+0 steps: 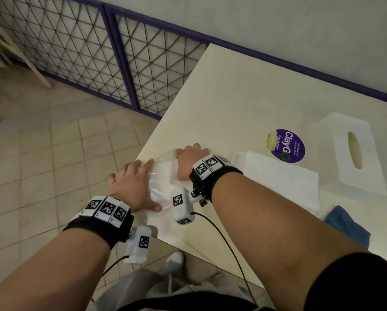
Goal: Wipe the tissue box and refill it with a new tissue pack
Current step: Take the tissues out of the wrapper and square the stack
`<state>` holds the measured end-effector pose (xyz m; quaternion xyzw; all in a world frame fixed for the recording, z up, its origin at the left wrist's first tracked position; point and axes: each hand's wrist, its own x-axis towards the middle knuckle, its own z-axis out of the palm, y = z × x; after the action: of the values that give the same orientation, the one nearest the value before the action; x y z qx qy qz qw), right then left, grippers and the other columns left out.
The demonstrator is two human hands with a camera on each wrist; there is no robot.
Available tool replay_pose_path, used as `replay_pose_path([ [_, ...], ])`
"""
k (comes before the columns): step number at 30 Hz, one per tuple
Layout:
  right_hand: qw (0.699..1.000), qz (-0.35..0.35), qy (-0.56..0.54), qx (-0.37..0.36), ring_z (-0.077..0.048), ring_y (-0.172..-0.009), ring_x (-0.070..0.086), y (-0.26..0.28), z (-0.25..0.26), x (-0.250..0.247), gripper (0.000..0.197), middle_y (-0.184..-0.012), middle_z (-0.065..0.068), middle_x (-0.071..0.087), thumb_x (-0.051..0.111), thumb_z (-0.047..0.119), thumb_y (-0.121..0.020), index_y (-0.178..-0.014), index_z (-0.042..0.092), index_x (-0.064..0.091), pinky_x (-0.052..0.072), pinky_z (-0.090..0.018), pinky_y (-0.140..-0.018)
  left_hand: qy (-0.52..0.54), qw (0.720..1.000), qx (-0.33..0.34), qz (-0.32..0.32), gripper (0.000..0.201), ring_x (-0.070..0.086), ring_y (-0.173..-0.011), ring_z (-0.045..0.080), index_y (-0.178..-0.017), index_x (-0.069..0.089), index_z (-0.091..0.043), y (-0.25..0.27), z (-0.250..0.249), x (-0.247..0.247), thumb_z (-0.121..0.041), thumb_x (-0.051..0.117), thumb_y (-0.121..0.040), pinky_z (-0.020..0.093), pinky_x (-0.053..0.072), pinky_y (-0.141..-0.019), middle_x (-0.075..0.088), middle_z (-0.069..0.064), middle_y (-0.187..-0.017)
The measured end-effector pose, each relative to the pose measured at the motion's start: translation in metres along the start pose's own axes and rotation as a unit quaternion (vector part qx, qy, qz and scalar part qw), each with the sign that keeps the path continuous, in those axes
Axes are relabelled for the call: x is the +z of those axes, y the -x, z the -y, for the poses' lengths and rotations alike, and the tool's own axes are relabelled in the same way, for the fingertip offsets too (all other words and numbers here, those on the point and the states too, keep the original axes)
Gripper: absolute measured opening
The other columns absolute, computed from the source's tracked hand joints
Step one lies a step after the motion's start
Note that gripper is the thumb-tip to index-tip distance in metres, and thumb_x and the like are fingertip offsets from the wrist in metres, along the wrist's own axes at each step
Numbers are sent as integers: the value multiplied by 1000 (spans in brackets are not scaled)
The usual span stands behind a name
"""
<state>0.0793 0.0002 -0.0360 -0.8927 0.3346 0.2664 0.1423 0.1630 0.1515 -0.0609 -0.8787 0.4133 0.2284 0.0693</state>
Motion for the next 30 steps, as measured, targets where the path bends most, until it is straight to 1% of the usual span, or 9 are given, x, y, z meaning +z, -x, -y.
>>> replay_pose_path([
  [4, 993, 78, -87, 21, -25, -72, 68, -13, -11, -6, 34, -81, -1, 72, 61, 41, -51, -79, 22, 63, 57, -41, -72, 11, 1000, 4, 0, 141, 12, -145, 27, -148, -7, -37, -1, 2, 1, -73, 78, -42, 61, 18, -111, 10, -1, -159],
  [8, 981, 71, -174, 41, -26, -61, 66, 3, -29, -19, 42, -68, -2, 73, 68, 51, -51, -71, 14, 68, 53, -33, -65, 26, 1000, 11, 2, 142, 14, -144, 28, -147, -5, -37, 0, 4, 0, -71, 80, -39, 61, 19, -110, 12, 1, -159],
  [11, 962, 56, -259, 63, -24, -69, 62, 19, -35, -27, 38, -79, -4, 68, 72, 39, -65, -84, 8, 65, 48, -30, -66, 26, 1000, 1, 12, 143, 15, -144, 28, -146, -5, -37, 1, 2, -3, -69, 82, -37, 61, 20, -110, 13, 0, -159],
  [14, 957, 5, -284, 62, -27, -105, 60, 25, -39, -36, 44, -118, -8, 62, 69, 26, -79, -117, 6, 57, 50, -34, -89, 20, 1000, -3, 9, 142, 23, -141, 30, -144, -2, -39, -1, -1, -5, -68, 83, -33, 62, 25, -106, 20, 1, -156],
  [17, 967, -75, -240, 34, -27, -133, 42, 38, -45, -50, 61, -148, -10, 41, 60, 20, -87, -142, 5, 38, 36, -31, -105, 11, 1000, -20, 18, 143, 25, -139, 30, -145, -7, -39, -4, -7, -8, -71, 80, -36, 62, 24, -106, 23, 2, -155],
  [20, 956, -125, -263, 44, -27, -130, 46, 52, -59, -61, 53, -142, -9, 47, 55, 14, -87, -138, 7, 44, 41, -30, -100, -1, 999, -35, 33, 142, 25, -140, 30, -147, -8, -37, -2, -18, -16, -73, 78, -40, 60, 22, -108, 23, 4, -154],
  [23, 929, -142, -331, 89, -32, -107, 61, 67, -79, -68, 37, -113, -12, 62, 57, 8, -82, -119, 4, 57, 52, -32, -78, -24, 998, -42, 47, 132, 34, -132, 33, -145, 10, -34, -1, -27, -18, -69, 81, -39, 56, 28, -105, 34, 10, -144],
  [27, 876, -136, -445, 129, -35, -90, 67, 87, -115, -71, 50, -109, -17, 65, 66, 10, -78, -125, 0, 52, 56, -41, -77, -52, 993, -93, 51, 116, 38, -125, 37, -131, 32, -25, 1, -40, -19, -68, 80, -35, 57, 29, -102, 41, 14, -133],
  [30, 883, -214, -409, 86, -26, -88, 64, 111, -140, -80, 42, -108, -6, 63, 67, 17, -78, -117, 6, 56, 50, -27, -65, -34, 986, -145, 79, 129, 38, -126, 40, -136, 30, -16, -8, -40, -20, -79, 72, -31, 57, 27, -106, 39, 16, -137],
])
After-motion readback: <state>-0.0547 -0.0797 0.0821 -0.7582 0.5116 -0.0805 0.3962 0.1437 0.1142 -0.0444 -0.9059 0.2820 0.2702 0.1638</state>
